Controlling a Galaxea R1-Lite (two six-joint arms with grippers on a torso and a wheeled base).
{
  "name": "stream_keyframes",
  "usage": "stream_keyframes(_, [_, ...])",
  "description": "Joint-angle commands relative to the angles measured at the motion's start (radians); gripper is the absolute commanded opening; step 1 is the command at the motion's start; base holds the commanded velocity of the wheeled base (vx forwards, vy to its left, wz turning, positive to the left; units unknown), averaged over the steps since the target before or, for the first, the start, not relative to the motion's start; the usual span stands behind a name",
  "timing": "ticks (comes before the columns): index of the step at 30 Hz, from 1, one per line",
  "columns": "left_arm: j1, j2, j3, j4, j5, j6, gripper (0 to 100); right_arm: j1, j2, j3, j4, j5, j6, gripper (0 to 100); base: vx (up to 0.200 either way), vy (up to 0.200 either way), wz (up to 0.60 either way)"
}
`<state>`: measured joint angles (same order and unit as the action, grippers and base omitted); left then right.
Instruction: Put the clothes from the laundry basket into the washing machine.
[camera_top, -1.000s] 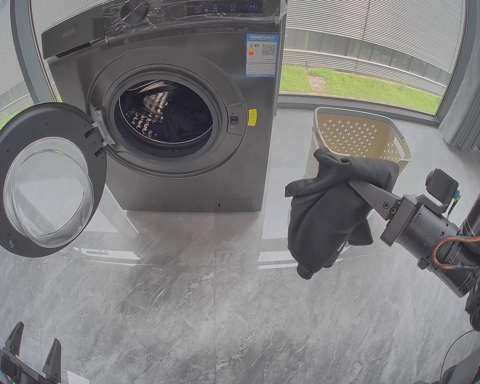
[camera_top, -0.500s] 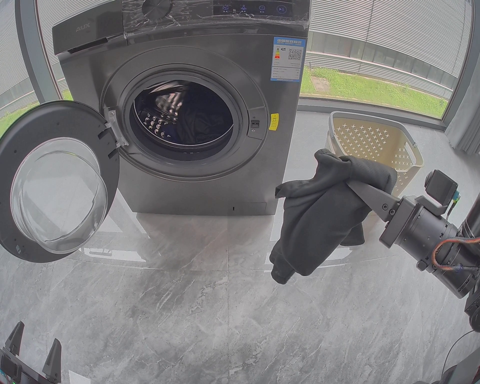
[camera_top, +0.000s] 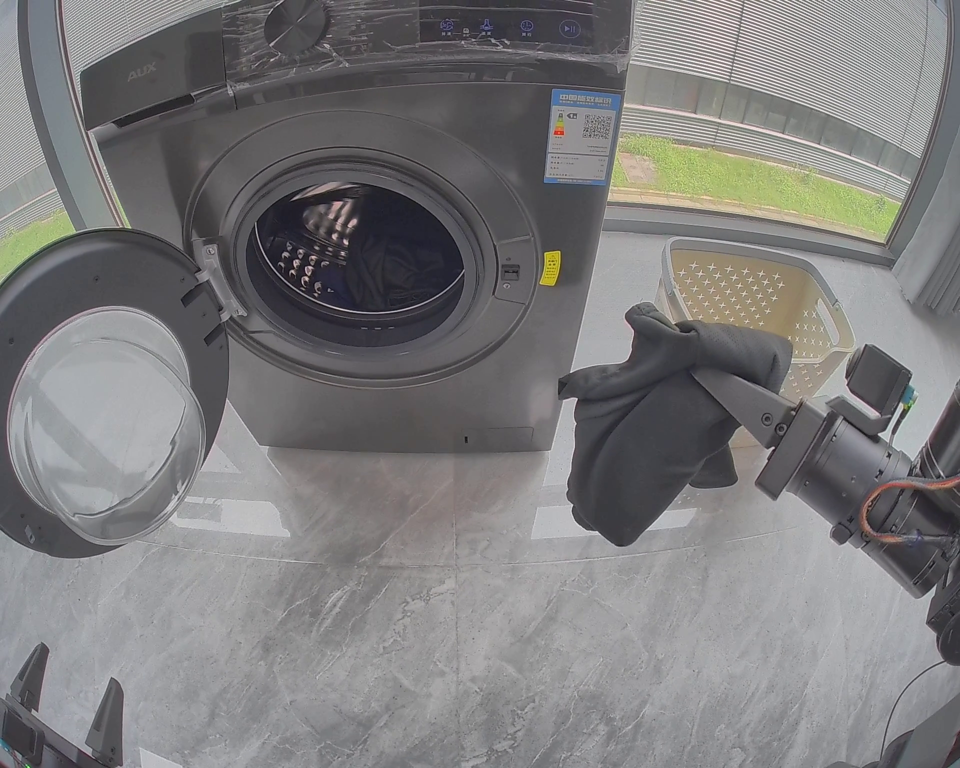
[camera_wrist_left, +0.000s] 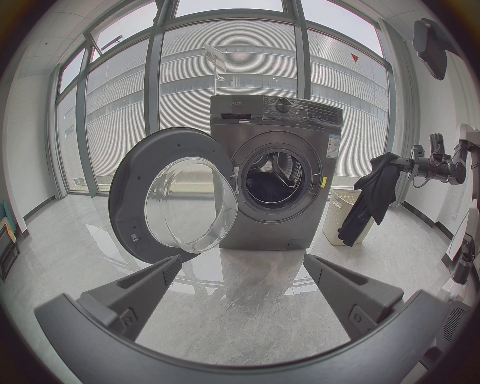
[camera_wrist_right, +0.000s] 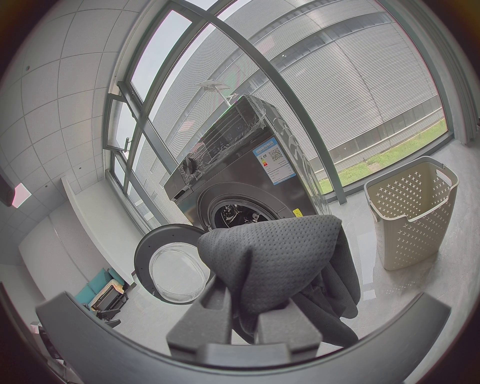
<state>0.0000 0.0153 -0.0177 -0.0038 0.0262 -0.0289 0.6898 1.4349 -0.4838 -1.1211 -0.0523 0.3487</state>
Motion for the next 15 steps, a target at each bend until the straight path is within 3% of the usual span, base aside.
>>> stream_keyframes(1, [0.000,-0.015,0.018,-0.001,0.000,0.000,100,0.001,0.002,0.001,0.000,0.000,0.001,0,0.000,0.200,0.00])
stream_keyframes(11, [-0.002,-0.015,0.018,-0.001,0.000,-0.002,100,0.002,0.004,0.001,0.000,-0.001,0.001,0,0.000,0.200,0.00])
stream_keyframes(15, [0.000,-0.015,0.018,-0.001,0.000,0.000,100,0.002,0.004,0.001,0.000,-0.001,0.001,0,0.000,0.000,0.00])
